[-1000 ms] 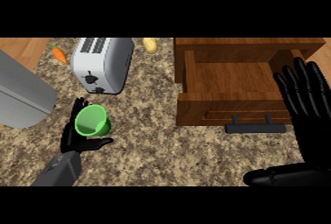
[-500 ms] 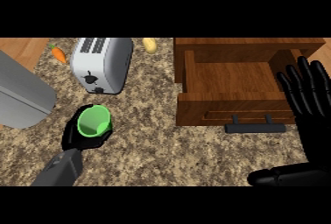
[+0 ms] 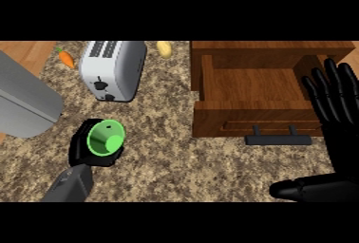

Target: Pick up the cup, place it into the drawer and close the drawer

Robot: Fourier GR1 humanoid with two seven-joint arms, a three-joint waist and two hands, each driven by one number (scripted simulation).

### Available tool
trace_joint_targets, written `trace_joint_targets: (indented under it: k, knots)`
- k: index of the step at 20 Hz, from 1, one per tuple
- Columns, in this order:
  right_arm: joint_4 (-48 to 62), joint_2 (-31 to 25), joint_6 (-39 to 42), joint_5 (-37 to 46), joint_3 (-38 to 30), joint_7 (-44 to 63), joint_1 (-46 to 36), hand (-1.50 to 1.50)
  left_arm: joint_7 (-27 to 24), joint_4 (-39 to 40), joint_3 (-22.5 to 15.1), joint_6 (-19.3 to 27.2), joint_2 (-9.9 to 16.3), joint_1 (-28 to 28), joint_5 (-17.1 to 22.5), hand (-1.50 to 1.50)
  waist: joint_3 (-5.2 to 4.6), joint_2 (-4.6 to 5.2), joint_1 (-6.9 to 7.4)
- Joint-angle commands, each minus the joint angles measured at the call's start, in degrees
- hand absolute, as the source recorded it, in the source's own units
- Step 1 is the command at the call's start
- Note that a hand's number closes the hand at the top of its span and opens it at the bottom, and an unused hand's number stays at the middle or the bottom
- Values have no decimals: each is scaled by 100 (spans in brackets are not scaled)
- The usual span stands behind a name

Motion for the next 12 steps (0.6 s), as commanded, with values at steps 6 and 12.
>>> trace_joint_targets:
  k: [6, 12]
  knots:
    - [24, -74, 236, -268, -216, -210, 346, -150, -476, -1093, -65, -177, -97, 464, 195, 150, 7, -21, 41]
    - [-100, 194, -75, 252, 181, -190, 356, -150, 514, -2530, -552, -109, -223, 425, 190, 150, 14, -52, 98]
